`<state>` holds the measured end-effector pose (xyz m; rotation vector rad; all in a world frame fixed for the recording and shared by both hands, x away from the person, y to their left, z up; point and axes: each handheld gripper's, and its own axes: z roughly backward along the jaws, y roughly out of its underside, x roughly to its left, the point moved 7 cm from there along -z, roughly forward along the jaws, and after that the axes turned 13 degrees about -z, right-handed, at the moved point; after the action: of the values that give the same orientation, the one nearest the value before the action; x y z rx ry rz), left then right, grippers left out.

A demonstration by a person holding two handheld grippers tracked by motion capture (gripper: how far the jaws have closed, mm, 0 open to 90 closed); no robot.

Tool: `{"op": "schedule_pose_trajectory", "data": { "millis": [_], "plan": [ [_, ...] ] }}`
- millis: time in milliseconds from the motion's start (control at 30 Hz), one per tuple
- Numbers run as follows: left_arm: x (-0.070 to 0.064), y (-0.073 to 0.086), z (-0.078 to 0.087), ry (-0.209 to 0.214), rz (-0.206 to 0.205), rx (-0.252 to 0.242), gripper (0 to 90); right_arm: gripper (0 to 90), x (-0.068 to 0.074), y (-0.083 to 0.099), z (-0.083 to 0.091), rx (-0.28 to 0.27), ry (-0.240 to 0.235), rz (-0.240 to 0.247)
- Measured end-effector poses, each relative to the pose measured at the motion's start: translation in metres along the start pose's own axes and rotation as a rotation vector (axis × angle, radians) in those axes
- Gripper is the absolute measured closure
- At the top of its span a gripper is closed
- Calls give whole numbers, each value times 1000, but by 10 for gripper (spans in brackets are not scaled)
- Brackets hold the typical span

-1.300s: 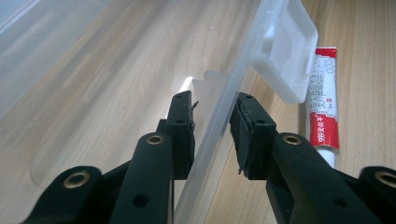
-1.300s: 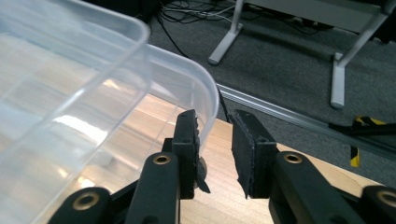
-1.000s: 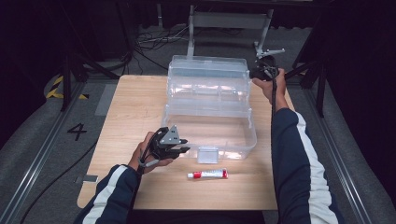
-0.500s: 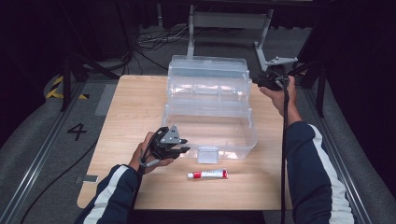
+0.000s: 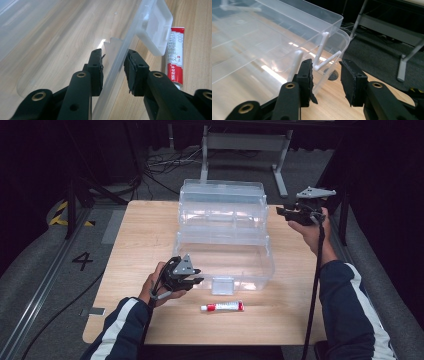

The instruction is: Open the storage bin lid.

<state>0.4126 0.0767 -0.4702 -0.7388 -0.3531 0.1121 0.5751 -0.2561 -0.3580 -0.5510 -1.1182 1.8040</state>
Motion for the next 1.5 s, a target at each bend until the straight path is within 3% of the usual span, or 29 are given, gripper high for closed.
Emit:
{"op": "schedule_pose_trajectory", "data": {
  "millis": [367, 567, 933, 1067, 1200, 1500],
  "plan": [
    [1, 0, 0, 5, 3, -6, 684, 600, 19, 25, 39, -6, -105, 46],
    [0, 0, 0, 3, 1, -8, 678, 586, 44, 52, 58, 4, -216, 84],
    [-1, -2, 5, 13, 1, -15, 659, 543, 79, 92, 82, 57, -330, 149],
    [-1, -3, 11, 11, -6, -20, 588, 535, 92, 103, 85, 81, -359, 175],
    [0, -3, 22, -37, -11, -8, 497, 530, 111, 113, 88, 100, -396, 211],
    [1, 8, 52, -165, 48, -26, 332, 512, 145, 127, 81, 165, -481, 278]
  ]
}}
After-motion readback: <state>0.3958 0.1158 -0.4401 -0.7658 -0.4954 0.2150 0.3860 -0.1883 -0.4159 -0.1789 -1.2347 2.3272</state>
